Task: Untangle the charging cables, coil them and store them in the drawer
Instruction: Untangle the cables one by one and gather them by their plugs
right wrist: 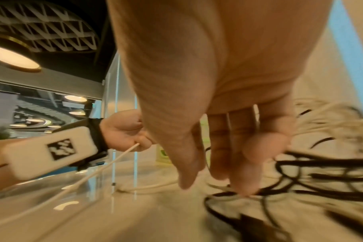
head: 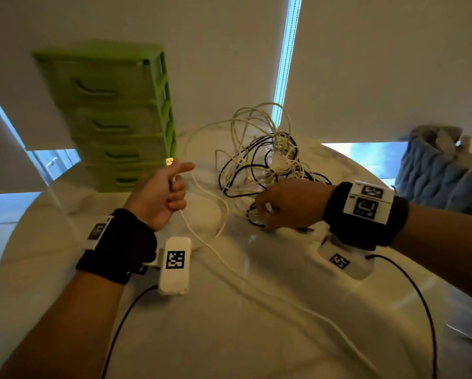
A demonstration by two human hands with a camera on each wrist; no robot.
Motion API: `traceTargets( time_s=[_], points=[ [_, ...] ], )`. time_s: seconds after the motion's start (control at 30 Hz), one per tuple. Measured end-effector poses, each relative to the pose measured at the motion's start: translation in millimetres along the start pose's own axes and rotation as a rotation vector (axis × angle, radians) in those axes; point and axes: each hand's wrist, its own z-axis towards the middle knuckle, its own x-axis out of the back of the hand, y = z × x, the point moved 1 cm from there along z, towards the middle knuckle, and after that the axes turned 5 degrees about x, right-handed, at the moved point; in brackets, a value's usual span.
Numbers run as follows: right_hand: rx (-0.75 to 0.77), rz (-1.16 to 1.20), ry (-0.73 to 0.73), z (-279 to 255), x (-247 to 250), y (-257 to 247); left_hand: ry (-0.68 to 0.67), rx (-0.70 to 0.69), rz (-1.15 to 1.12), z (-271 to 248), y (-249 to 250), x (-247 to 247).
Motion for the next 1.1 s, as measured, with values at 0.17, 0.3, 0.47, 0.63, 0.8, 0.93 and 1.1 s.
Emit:
traceTargets(
  time_s=[0.17,0.3,0.47,0.63,0.8,0.93,1.1],
  points=[
    [0.182,-0.021,-0.083,45,-4,-48,0.035,0.1,0.042,-2,10,32],
    [0.176,-0.079,-0.071,67,-5,-43,0.068,0.084,0.063,-3,12,47],
    [0.135,0.345,0.331,61,14,-17,0.093,-0.049,0.047,-2,8,38],
    [0.11,0.633,0.494,58,22,-25,-0.068,-0.143,0.014,-12,-5,2],
    [0.226,0.562,0.379,61,14,-49,-0.081,-0.271,-0.087,-19,-4,-12],
    [0.249,0.349,0.17,50,22,-41,-0.08,-0.365,-0.352,-27,18,5],
    [0.052,0.199,0.124,20,67,-1,-0.084,-0.459,-0.59,-37,42,25]
  ],
)
